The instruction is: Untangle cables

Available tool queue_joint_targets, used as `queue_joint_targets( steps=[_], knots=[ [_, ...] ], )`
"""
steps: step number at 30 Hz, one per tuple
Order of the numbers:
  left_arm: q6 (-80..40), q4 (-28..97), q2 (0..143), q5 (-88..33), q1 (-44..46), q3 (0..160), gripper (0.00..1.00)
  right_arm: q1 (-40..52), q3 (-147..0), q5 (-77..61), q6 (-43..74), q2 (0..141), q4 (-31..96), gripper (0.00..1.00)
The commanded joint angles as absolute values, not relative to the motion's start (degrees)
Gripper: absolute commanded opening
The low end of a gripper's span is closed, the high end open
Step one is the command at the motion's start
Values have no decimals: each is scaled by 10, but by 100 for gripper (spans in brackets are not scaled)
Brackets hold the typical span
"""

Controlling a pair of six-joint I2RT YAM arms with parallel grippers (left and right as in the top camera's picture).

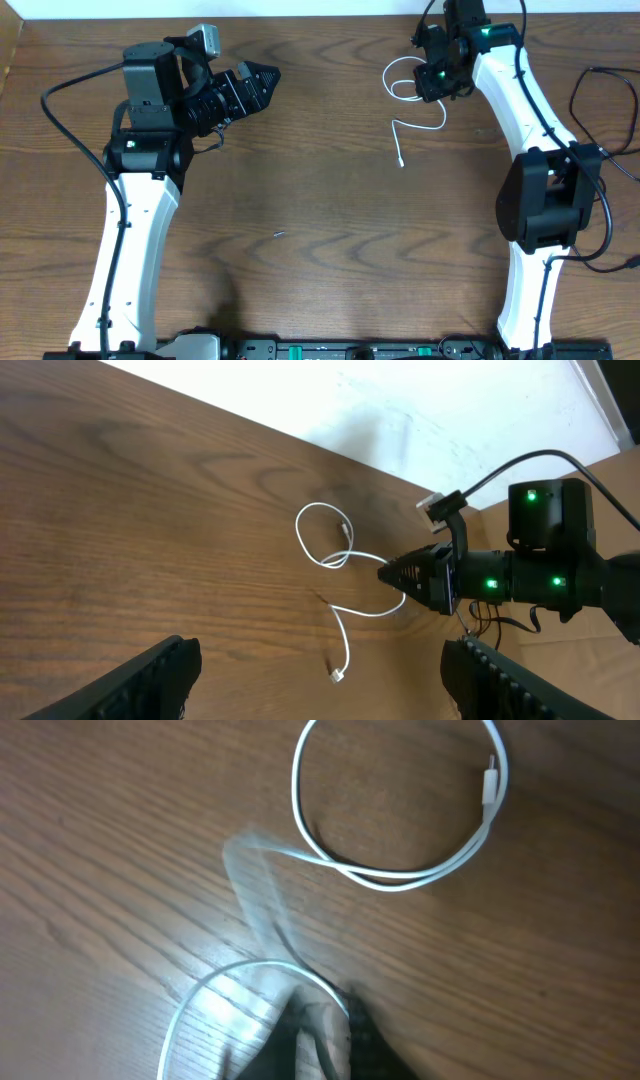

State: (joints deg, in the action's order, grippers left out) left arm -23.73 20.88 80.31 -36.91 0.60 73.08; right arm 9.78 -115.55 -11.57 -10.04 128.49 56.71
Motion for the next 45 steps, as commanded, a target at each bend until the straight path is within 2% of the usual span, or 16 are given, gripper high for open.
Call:
queue_joint_targets(
  steps=[1, 7, 17, 24, 30, 31, 36, 38, 39, 40, 45],
  knots=[
    [-227, 209, 809, -364, 7, 733, 82, 102, -1155, -124, -99, 1285, 582, 1],
    [-227, 209, 809, -364, 7, 733, 82, 80, -1175, -70, -36, 1231, 645, 1],
    [-227, 209, 809, -364, 7, 733, 82, -51, -1188, 100, 58, 970, 711, 1],
    [-227, 209, 809, -364, 7, 733, 82, -213, -1188, 72, 68, 893, 713, 1],
    [-227, 209, 809, -364, 7, 733, 82, -239, -1188, 13, 46, 918, 724, 1],
    [-227, 209, 809, -364, 7, 733, 82, -235, -1188, -13, 25, 926, 733, 3],
    [-227, 209, 809, -363, 7, 733, 82, -217, -1188, -32, 16, 922, 758, 30],
    [-227, 210, 809, -363, 7, 733, 83, -204, -1188, -63, -5, 917, 776, 44],
    [-227, 209, 809, -363, 7, 733, 94, -196, -1188, -76, -13, 915, 787, 49],
    [-227, 210, 809, -363, 7, 733, 98, -188, -1188, -82, -17, 913, 794, 52],
    [-227, 210, 810, -364, 7, 733, 98, -130, -1188, -86, -35, 891, 833, 60]
  ],
)
